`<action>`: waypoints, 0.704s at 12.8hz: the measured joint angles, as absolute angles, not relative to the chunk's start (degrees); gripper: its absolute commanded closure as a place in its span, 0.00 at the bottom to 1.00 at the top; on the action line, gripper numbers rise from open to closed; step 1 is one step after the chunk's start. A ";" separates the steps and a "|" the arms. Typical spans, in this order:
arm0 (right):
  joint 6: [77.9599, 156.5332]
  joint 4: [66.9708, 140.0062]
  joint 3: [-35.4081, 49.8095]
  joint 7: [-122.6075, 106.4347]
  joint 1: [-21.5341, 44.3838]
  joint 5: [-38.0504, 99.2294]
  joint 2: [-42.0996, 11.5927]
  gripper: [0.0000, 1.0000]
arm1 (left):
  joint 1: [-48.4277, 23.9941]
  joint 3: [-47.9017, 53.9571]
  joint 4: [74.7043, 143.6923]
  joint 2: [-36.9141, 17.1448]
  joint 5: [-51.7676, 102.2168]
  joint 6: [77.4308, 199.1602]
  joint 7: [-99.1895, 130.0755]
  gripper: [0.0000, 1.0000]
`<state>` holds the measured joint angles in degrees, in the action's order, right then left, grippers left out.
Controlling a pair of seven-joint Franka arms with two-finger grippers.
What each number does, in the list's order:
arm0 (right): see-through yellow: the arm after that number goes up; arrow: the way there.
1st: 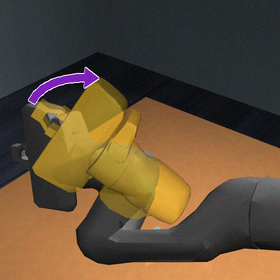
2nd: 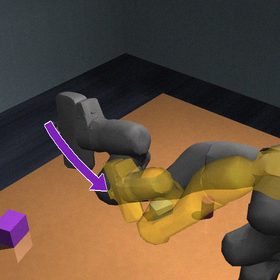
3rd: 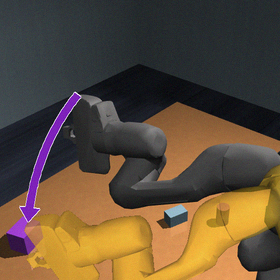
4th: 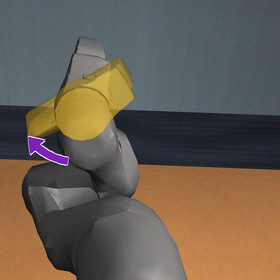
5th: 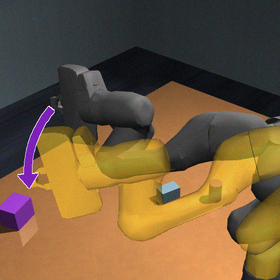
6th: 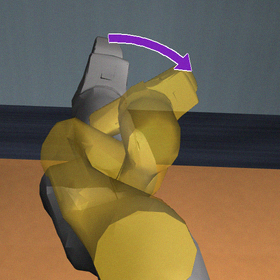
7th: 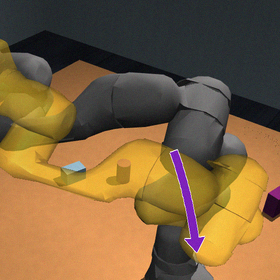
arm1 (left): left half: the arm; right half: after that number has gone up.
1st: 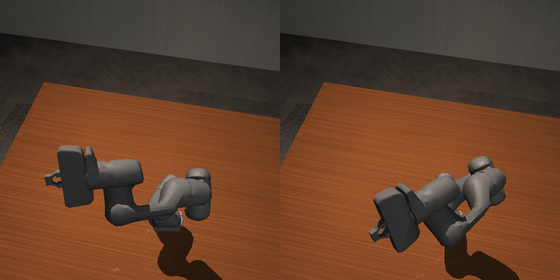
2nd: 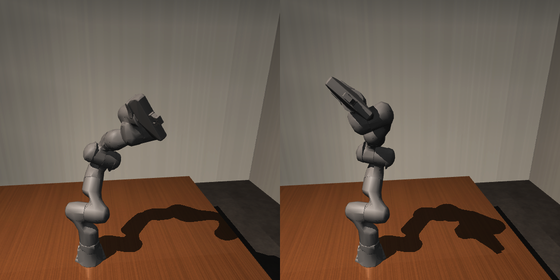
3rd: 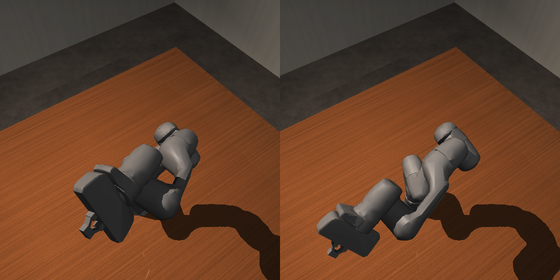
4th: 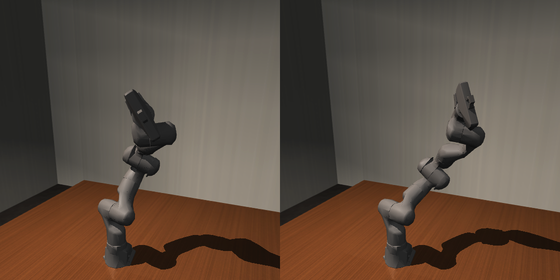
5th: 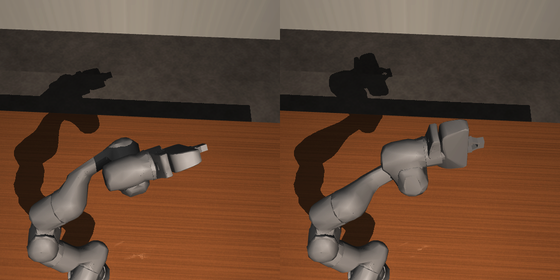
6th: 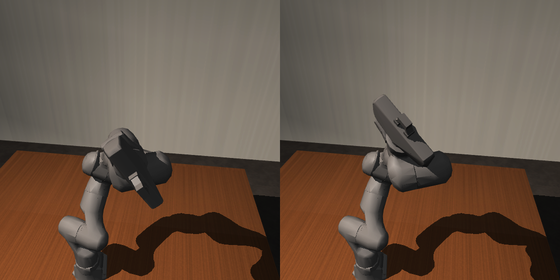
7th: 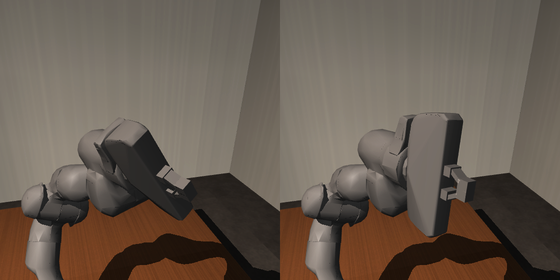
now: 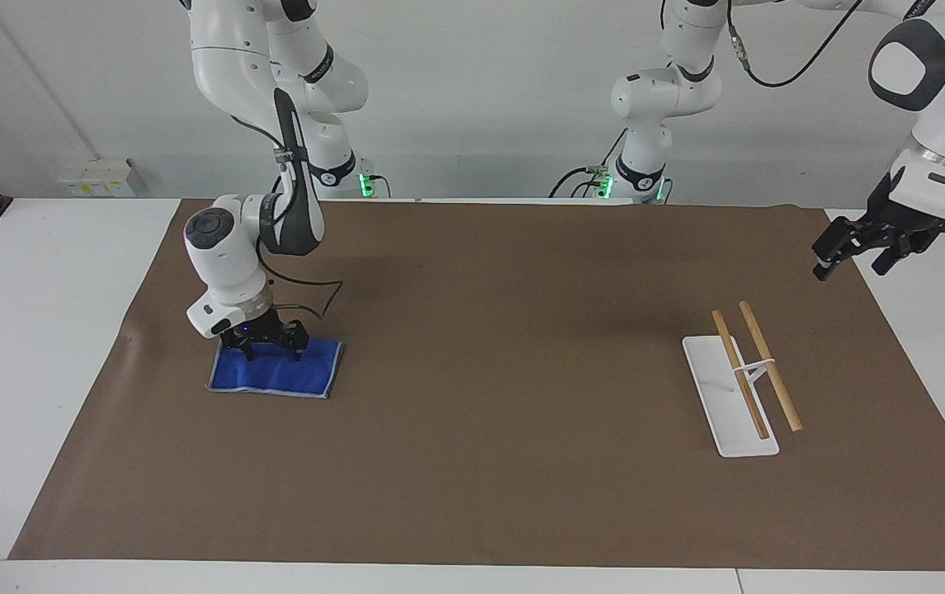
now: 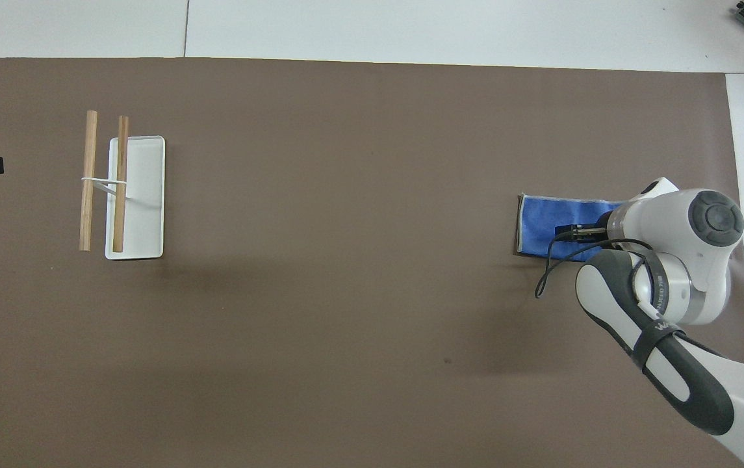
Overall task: Right arm passes towel to left arm to hang
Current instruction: 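Close the right gripper on the blue towel edge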
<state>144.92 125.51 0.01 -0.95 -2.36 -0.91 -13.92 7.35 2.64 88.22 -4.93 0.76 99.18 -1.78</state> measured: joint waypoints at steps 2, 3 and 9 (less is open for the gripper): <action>145.08 125.69 0.07 -0.95 -2.36 -0.91 -14.07 0.00 | 7.34 2.64 88.22 -4.93 0.76 99.18 -1.78 0.00; 145.13 125.79 0.08 -0.95 -2.36 -0.91 -14.14 0.21 | 7.35 2.64 88.22 -4.93 0.76 99.18 -1.78 0.00; 145.21 125.72 0.14 -0.95 -2.35 -0.91 -13.57 1.00 | 7.34 2.64 88.22 -4.93 0.76 99.18 -1.78 0.00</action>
<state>145.21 125.72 0.14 -0.95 -2.35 -0.91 -13.57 7.34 2.64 88.22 -4.93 0.76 99.18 -1.78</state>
